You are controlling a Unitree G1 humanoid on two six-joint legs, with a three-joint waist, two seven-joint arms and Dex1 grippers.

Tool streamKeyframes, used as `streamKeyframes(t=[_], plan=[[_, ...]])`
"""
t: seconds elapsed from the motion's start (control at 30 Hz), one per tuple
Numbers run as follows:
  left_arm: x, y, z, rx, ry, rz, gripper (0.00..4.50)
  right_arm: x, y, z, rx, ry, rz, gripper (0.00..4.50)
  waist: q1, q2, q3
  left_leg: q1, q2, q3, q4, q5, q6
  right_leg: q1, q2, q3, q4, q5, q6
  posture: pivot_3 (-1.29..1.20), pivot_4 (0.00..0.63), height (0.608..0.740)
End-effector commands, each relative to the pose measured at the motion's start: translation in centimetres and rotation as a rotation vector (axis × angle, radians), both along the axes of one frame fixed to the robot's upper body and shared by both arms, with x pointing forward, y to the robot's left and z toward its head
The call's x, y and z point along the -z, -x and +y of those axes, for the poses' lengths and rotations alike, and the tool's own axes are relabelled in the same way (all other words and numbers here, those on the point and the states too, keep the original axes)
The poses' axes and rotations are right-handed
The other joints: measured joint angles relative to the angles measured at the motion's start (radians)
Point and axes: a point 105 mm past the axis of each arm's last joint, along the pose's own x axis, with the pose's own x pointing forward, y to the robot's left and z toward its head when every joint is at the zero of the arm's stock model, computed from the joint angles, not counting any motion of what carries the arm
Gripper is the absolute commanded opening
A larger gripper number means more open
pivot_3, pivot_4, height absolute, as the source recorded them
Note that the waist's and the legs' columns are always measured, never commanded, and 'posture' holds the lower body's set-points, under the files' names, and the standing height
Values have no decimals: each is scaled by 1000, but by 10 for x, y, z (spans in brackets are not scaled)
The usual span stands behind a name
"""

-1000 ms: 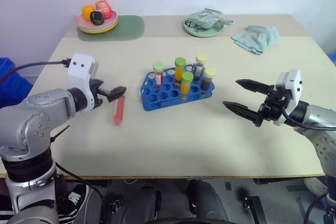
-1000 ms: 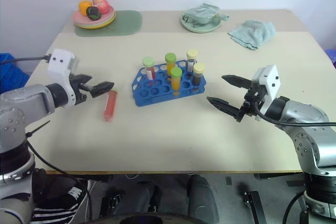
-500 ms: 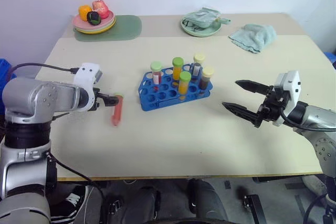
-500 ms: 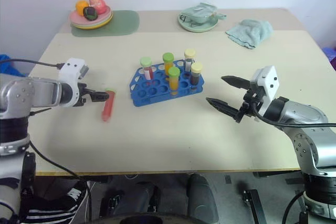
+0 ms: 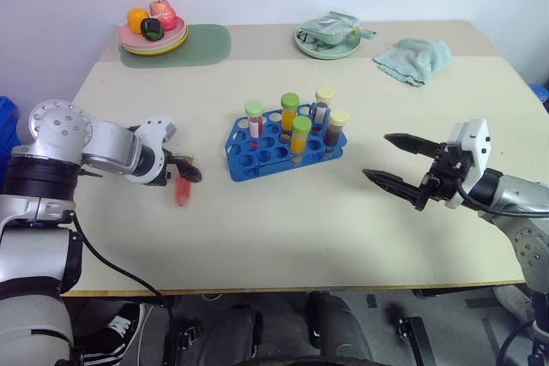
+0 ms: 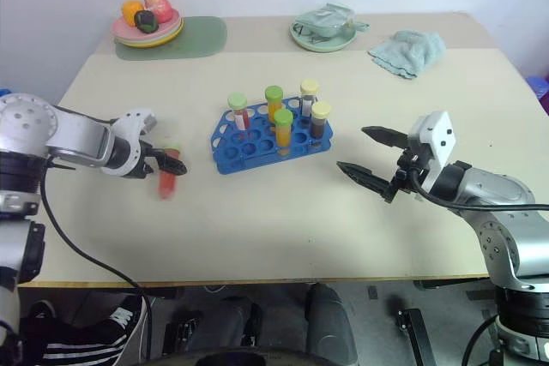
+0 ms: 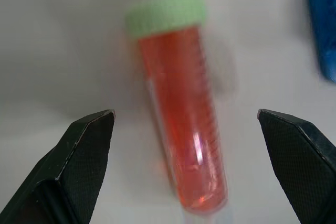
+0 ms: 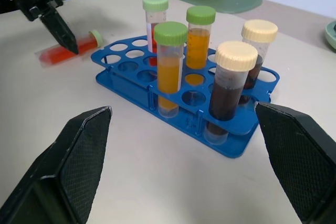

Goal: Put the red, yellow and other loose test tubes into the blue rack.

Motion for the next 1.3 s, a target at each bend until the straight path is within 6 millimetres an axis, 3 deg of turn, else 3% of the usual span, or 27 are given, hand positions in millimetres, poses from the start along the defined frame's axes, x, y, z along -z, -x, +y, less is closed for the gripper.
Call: streamKeyframes(t=[0.03, 0.77, 0.87, 1.0, 1.3], plan=[[-11, 6, 1, -5, 34, 18, 4455, -13, 8, -2, -32, 14, -38, 4500, 1, 0, 0, 0, 0, 0, 0, 0, 0, 0, 0, 0, 0, 0, 0, 0, 150, 740], [8, -8, -24, -185, 82, 8, 4455, -11, 6, -1, -33, 23, -41, 4500, 6, 3, -2, 3, -2, -1, 1, 1, -2, 4, 0, 0, 0, 0, 0, 0, 150, 740], [11, -6, -23, -202, 72, 3, 3618, -11, 6, -2, -29, 24, -42, 4500, 6, 3, -2, 4, -2, -2, 1, 1, -2, 5, 0, 0, 0, 0, 0, 0, 150, 740], [10, -6, -24, -207, 68, -14, 1719, -12, 6, -2, -26, 26, -42, 4500, 8, 3, -2, 3, -3, -2, 2, 1, -2, 5, -1, 0, 0, 0, 0, 0, 150, 740], [9, -4, -23, -207, 58, -39, 1719, -11, 4, -2, -24, 27, -44, 4500, 3, 3, -2, 3, -3, -3, 1, 1, -2, 5, 0, 0, 0, 0, 0, 0, 150, 740]])
